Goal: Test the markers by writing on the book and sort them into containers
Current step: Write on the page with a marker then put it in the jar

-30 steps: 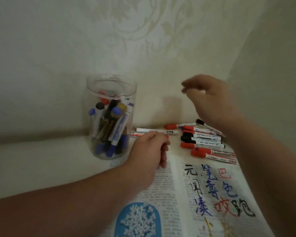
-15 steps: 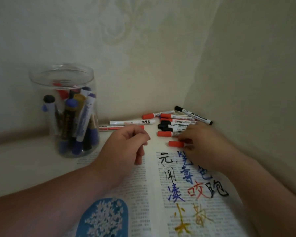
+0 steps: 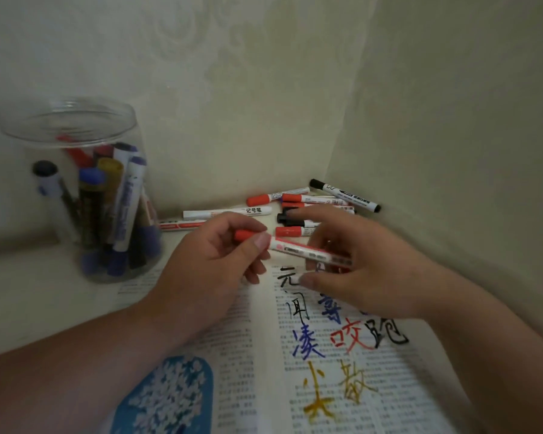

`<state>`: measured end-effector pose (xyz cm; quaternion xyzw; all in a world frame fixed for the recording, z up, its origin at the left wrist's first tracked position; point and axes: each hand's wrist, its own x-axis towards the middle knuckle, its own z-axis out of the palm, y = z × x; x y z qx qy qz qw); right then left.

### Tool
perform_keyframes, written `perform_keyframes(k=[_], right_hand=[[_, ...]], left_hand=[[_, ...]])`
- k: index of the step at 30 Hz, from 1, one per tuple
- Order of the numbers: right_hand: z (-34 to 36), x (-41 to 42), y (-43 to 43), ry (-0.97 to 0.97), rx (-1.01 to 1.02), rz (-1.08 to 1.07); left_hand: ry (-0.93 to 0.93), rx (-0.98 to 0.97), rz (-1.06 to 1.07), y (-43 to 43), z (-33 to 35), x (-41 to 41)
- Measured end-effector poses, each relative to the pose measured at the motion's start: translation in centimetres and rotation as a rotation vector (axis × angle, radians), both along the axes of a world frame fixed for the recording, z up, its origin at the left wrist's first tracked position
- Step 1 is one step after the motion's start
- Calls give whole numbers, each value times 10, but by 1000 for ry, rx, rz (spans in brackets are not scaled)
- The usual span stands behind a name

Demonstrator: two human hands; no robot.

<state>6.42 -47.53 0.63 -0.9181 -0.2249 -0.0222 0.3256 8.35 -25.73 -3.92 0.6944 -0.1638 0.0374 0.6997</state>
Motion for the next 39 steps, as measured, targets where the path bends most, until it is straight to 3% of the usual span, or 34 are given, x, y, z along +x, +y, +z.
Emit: perform_keyframes(k=[3,5,8,12,17,26,32,39], right_hand=[[3,3,-20,192,440,-52],[0,7,-25,251,652,-41],[-9,8,-15,333,803,18],[-18,4,9,357,763,71],[-17,-3,26,231,723,59],[-8,-9,32,233,829,48],[-2,0,15,5,974,-279],[33,-9,-8,131,803,-237]], left_hand=[[63,-96,4,3,3,1],[54,-1,-20,3,1,0],[-39,241,-101,1,-5,-4],[-218,558,-211,1,0,-15],[-294,613,-216,2,8,-17],[-355,559,-162,4,11,-18],[-235,445,-245,5,4,-19],[-327,550,-187,2,1,-20]])
